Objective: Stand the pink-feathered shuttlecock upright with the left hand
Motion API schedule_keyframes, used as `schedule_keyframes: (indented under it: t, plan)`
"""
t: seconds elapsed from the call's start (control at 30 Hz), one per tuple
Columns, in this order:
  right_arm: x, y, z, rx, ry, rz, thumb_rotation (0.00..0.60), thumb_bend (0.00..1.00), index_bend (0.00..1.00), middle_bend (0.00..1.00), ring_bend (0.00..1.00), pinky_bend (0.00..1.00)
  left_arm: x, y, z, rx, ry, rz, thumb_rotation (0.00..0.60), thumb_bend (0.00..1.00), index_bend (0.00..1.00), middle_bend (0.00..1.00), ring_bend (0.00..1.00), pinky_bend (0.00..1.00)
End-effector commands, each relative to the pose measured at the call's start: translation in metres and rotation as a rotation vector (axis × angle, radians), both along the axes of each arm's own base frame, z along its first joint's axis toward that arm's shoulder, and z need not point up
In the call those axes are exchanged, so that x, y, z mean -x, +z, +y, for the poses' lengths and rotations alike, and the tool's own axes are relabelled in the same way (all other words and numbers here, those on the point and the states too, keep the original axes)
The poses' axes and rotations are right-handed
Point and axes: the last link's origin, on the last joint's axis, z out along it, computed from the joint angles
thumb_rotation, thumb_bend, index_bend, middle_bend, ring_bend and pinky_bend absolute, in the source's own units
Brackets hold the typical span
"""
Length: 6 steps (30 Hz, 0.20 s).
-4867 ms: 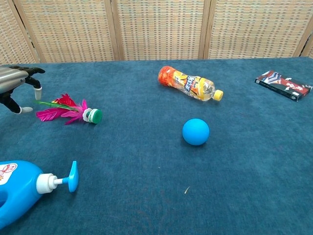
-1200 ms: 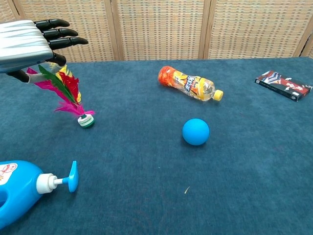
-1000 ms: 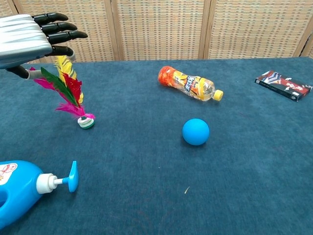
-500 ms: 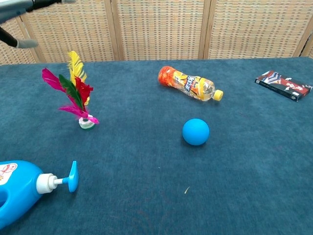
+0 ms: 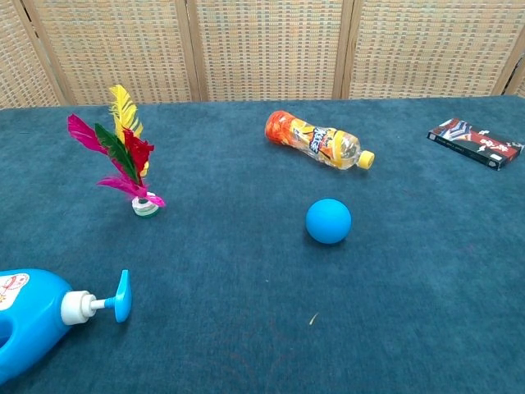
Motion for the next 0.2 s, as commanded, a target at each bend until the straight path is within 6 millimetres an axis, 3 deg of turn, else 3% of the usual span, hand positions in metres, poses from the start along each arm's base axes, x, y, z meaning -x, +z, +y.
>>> schedule_keyframes:
  t: [0.03,0.2]
  plan:
    - [0.000,-0.001,-0.001,-0.001,0.000,0.005,0.600,0.19,0.00,0.00,0.00,0.02,0.022,-0.014,-0.036,0.062,0.132,-0.149,0.600,0.20,0.00,0.00,0.00,0.00]
    - [-0.001,-0.002,-0.001,0.003,-0.002,0.016,0.600,0.19,0.00,0.00,0.00,0.02,0.042,-0.028,-0.067,0.074,0.199,-0.188,0.600,0.20,0.00,0.00,0.00,0.00]
